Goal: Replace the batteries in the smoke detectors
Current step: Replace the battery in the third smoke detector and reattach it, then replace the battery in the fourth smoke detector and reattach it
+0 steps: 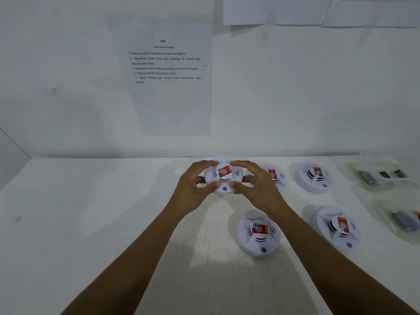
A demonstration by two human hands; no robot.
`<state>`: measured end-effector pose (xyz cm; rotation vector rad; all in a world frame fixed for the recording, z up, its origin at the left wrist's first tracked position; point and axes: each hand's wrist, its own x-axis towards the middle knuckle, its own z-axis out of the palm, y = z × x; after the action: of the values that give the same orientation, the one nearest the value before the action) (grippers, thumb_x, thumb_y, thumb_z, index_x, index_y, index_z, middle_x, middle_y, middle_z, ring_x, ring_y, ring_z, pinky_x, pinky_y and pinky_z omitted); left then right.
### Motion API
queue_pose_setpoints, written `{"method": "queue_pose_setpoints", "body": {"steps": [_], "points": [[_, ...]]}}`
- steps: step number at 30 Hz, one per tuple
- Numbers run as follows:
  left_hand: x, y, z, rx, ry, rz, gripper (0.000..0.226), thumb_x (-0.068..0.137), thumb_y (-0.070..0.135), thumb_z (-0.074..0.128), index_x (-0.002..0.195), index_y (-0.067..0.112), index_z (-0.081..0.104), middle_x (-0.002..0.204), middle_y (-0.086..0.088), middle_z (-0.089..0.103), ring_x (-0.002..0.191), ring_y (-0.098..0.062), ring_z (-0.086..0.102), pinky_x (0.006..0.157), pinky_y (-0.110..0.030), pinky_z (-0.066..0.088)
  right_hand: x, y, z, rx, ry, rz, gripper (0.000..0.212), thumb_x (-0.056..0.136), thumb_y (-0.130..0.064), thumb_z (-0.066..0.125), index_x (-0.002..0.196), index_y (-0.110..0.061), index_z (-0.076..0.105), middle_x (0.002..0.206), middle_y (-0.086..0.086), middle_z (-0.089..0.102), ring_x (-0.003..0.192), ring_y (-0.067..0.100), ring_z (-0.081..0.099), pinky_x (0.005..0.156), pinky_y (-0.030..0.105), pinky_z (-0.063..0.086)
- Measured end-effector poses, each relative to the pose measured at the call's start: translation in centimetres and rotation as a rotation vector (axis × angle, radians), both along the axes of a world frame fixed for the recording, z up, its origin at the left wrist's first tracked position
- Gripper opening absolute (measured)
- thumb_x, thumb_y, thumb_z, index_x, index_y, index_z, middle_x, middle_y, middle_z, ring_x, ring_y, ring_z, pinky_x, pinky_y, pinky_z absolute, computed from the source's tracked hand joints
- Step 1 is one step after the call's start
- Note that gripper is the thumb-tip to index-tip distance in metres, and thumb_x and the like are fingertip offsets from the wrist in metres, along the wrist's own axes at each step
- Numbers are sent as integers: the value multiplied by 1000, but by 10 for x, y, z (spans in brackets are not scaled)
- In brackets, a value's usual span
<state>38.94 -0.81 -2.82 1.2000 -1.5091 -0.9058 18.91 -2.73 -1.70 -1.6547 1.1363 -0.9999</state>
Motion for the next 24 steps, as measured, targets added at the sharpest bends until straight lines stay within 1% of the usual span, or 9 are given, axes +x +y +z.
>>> {"method": "queue_pose_setpoints", "body": {"steps": [4, 7, 9, 12, 15, 18, 19, 21, 24], "points": [[3, -3, -10, 4, -40, 10, 42, 81, 30, 72, 117, 41, 53, 121, 18, 57, 106, -3, 61, 82, -13, 50, 2, -2, -4, -7, 60, -2, 45, 84, -15, 76, 125, -26, 60, 125, -6, 63, 104, 13, 66, 82, 23, 59], [8, -7, -24, 24, -204, 44, 42, 82, 38, 73, 120, 39, 55, 122, 18, 58, 111, -3, 56, 95, -21, 42, 3, -7, -10, 28, 139, 9, 42, 83, -15, 77, 119, -30, 62, 116, -10, 67, 102, 7, 66, 85, 23, 57], [10, -10, -31, 74, -285, 52, 42, 80, 54, 68, 118, 43, 56, 122, 16, 60, 112, -5, 55, 103, -32, 40, 5, -11, -15, 44, 215, 19, 39, 83, -14, 76, 117, -30, 63, 112, -12, 68, 101, 5, 64, 85, 18, 54], [8, -18, -39, 149, -397, 58, 68, 72, 74, 49, 128, 35, 55, 135, 0, 58, 127, -22, 50, 114, -55, 26, 11, -18, -16, 47, 330, 23, 37, 86, -14, 73, 120, -24, 62, 107, -10, 66, 92, 7, 62, 73, 8, 45], [6, -22, -35, 203, -402, 84, 78, 74, 71, 45, 135, 23, 49, 143, -7, 51, 134, -26, 43, 117, -56, 18, 17, -25, -16, 48, 338, 19, 39, 86, -14, 72, 122, -22, 62, 112, -3, 67, 91, 11, 63, 78, 18, 50], [8, -22, -41, 201, -342, 78, 89, 67, 87, 44, 133, 28, 48, 142, -8, 51, 133, -27, 45, 116, -56, 22, 19, -28, -18, 52, 348, 27, 40, 85, -14, 73, 124, -21, 61, 116, -1, 68, 96, 14, 64, 89, 32, 55], [8, -21, -41, 197, -328, 77, 83, 68, 86, 48, 131, 32, 48, 141, -8, 52, 132, -27, 46, 115, -56, 25, 19, -27, -17, 57, 354, 28, 41, 86, -15, 73, 125, -22, 60, 118, -1, 67, 98, 14, 64, 89, 32, 54], [2, -15, -25, 141, -347, 102, 57, 82, 54, 66, 131, 28, 52, 140, -7, 53, 132, -27, 45, 114, -49, 30, 16, -24, -14, 44, 371, 9, 41, 88, -18, 71, 126, -23, 60, 118, -3, 63, 100, 14, 62, 85, 27, 51], [-13, -14, -12, 28, -390, 131, 51, 87, 24, 70, 134, 18, 52, 141, -4, 50, 132, -20, 43, 108, -25, 32, -2, -21, -5, -97, 373, -97, 33, 89, -18, 69, 121, -24, 63, 113, -7, 62, 89, 12, 62, 80, 23, 48]]}}
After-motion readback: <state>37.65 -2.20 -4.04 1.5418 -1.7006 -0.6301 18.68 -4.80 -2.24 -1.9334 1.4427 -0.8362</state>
